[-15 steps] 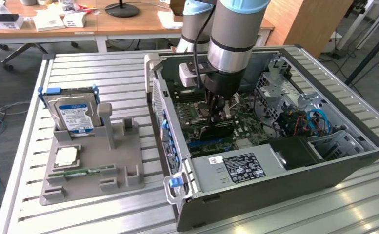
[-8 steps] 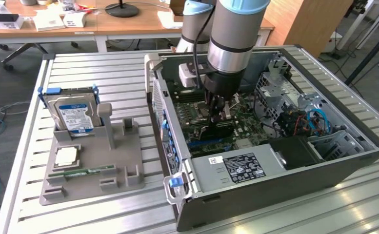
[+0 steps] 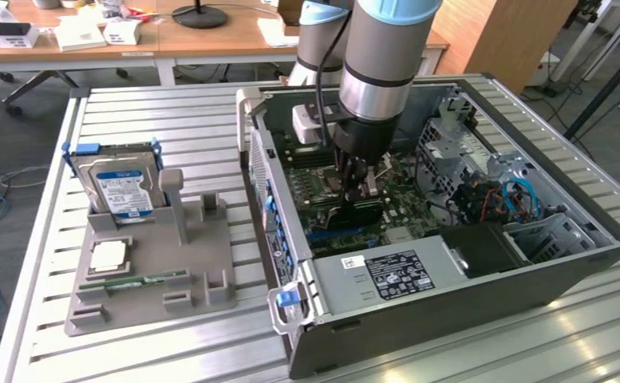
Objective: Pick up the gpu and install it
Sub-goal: 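Press down on the gpu until it lock into place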
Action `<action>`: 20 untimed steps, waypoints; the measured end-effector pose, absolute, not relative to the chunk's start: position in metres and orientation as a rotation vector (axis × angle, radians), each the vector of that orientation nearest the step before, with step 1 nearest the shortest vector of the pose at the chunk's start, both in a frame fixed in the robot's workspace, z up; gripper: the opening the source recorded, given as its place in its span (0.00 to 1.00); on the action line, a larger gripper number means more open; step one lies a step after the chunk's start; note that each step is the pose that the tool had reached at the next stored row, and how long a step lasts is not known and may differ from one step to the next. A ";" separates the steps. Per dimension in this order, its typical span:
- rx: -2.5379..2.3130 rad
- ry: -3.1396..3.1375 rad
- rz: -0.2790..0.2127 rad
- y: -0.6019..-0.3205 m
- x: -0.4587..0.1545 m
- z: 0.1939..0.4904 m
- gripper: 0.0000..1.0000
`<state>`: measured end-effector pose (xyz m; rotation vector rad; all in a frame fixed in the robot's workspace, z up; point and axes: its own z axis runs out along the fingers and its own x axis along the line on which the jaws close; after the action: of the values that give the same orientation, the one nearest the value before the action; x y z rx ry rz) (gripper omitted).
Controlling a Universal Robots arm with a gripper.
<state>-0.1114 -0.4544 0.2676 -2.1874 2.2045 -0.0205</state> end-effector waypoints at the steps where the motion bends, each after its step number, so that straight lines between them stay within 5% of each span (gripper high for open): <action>1: -2.187 2.205 -0.021 -0.454 -0.111 0.268 0.10; 20: -2.187 2.204 -0.020 -0.455 -0.112 0.267 0.10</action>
<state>-0.1124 -0.4554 0.2666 -2.1872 2.2044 -0.0201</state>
